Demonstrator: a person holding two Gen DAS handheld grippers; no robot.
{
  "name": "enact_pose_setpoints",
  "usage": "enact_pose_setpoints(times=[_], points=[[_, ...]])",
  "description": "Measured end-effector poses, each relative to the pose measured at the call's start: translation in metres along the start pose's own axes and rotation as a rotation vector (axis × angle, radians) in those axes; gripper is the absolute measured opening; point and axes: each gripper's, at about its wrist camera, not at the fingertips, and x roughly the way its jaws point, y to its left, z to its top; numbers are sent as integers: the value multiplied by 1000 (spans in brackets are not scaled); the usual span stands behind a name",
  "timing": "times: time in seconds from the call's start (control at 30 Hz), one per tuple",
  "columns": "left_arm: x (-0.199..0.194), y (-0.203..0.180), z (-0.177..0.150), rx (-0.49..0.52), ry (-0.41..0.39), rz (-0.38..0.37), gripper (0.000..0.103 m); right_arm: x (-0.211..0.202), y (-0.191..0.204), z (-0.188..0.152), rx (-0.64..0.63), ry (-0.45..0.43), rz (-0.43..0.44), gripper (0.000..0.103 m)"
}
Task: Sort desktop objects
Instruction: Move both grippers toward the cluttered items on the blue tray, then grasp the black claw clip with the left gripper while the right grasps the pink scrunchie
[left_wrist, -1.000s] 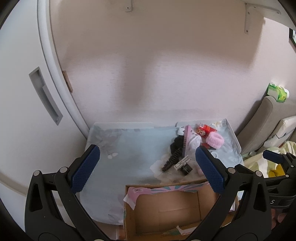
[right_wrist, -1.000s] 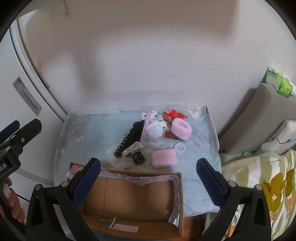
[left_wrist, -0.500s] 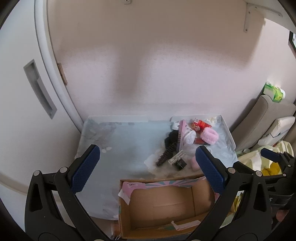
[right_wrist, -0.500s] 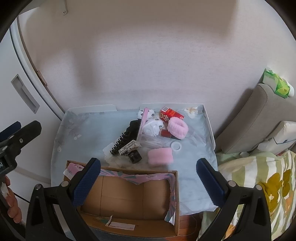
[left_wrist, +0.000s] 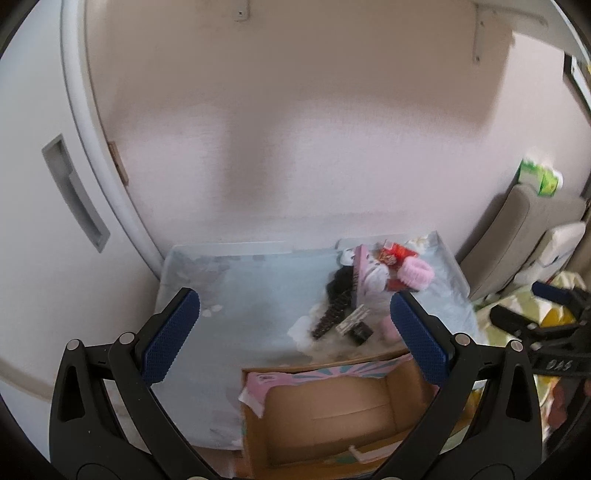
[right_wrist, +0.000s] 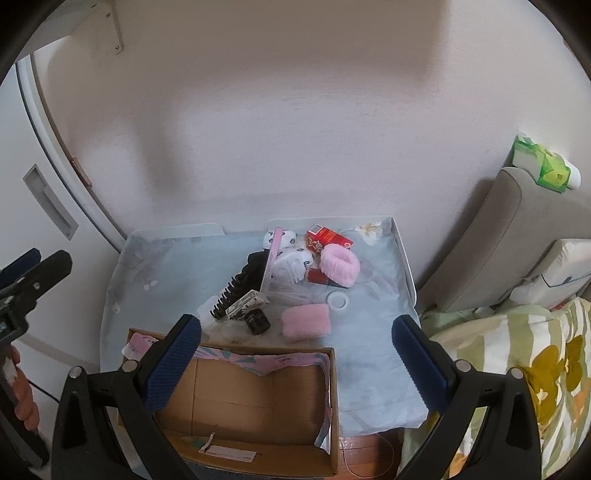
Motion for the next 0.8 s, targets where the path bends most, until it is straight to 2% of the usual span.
enact_pose_setpoints(times=[0.2, 0.33, 0.4, 0.5, 0.63, 0.8], points=[[25, -9, -3, 128, 46, -49, 103, 4, -19, 8, -8, 16, 5, 102], [55, -32, -11, 298, 99, -152, 103, 15, -38, 15, -22, 36, 26, 102], [74, -39, -10, 338, 127, -177, 103, 26, -49, 18, -29, 55, 40, 102], [107, -44, -4, 353, 171, -211, 103, 49, -66, 23, -34, 83, 69, 102], [169, -55, -2, 382, 255, -239, 103, 93, -88, 30, -18, 119, 100, 103], [232, -61, -15, 410, 368, -229, 100, 158, -101, 39, -35, 159, 112, 103]])
